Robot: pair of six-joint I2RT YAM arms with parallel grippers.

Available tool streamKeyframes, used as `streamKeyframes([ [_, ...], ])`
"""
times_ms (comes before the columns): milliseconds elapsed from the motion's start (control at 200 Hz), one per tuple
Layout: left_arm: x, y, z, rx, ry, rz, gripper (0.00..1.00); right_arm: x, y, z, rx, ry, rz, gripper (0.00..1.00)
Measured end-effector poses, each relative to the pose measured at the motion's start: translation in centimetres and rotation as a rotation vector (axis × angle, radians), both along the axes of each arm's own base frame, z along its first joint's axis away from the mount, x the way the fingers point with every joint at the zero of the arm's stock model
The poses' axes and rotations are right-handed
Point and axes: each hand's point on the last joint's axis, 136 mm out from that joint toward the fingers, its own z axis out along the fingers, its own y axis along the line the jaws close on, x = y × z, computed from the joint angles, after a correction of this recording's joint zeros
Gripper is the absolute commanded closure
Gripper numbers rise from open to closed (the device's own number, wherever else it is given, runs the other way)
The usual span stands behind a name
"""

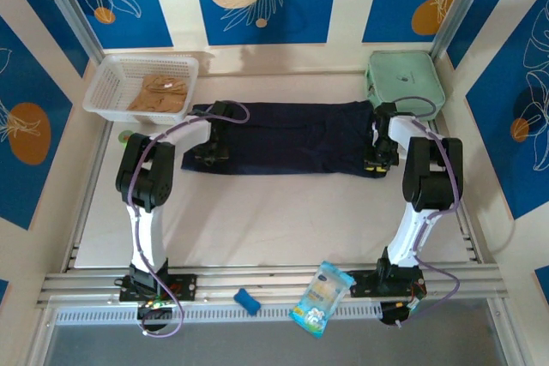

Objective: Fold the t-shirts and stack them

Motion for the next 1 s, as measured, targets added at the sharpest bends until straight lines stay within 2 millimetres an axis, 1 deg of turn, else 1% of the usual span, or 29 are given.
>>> streamKeyframes([
  [45, 0.0, 0.0, 0.0, 0.003, -0.001, 0.000, 0.59, 0.0, -0.1, 0.0, -0.004, -0.001, 0.007, 0.94],
  [105, 0.0, 0.1, 0.0, 0.006, -0.002, 0.001, 0.60, 0.3, -0.2, 0.2, -0.009, -0.009, 0.006, 1.00],
  [340, 0.0, 0.5, -0.2, 0.026, -0.007, 0.003, 0.61, 1.6, -1.6, 1.0, -0.095, -0.046, 0.038, 1.00],
  [490, -0.1, 0.5, -0.2, 0.036, -0.019, 0.000, 0.62, 3.2, -2.4, 1.8, -0.166, -0.093, 0.080, 1.00],
  [615, -0.1, 0.6, -0.2, 0.042, -0.032, 0.000, 0.62, 5.0, -2.4, 2.1, -0.217, -0.119, 0.138, 1.00],
  [660, -0.2, 0.7, -0.2, 0.042, -0.035, 0.000, 0.61, 5.5, -2.3, 2.0, -0.234, -0.121, 0.155, 0.93],
  [740, -0.2, 0.8, -0.1, 0.048, -0.038, -0.003, 0.56, 6.2, -2.1, 1.8, -0.255, -0.119, 0.182, 0.77],
  [800, -0.3, 0.9, 0.0, 0.057, -0.037, -0.011, 0.51, 6.2, -2.1, 1.6, -0.263, -0.114, 0.180, 0.71],
  [871, -0.7, 1.0, 0.2, 0.071, -0.025, -0.028, 0.44, 6.1, -2.1, 1.7, -0.267, -0.109, 0.173, 0.67],
  [931, -1.4, 1.0, 0.4, 0.087, 0.000, -0.040, 0.38, 5.9, -2.2, 1.8, -0.264, -0.106, 0.155, 0.66],
  [1001, -2.0, 0.8, 1.3, 0.104, 0.026, -0.068, 0.33, 5.6, -2.2, 2.6, -0.240, -0.121, 0.119, 0.67],
])
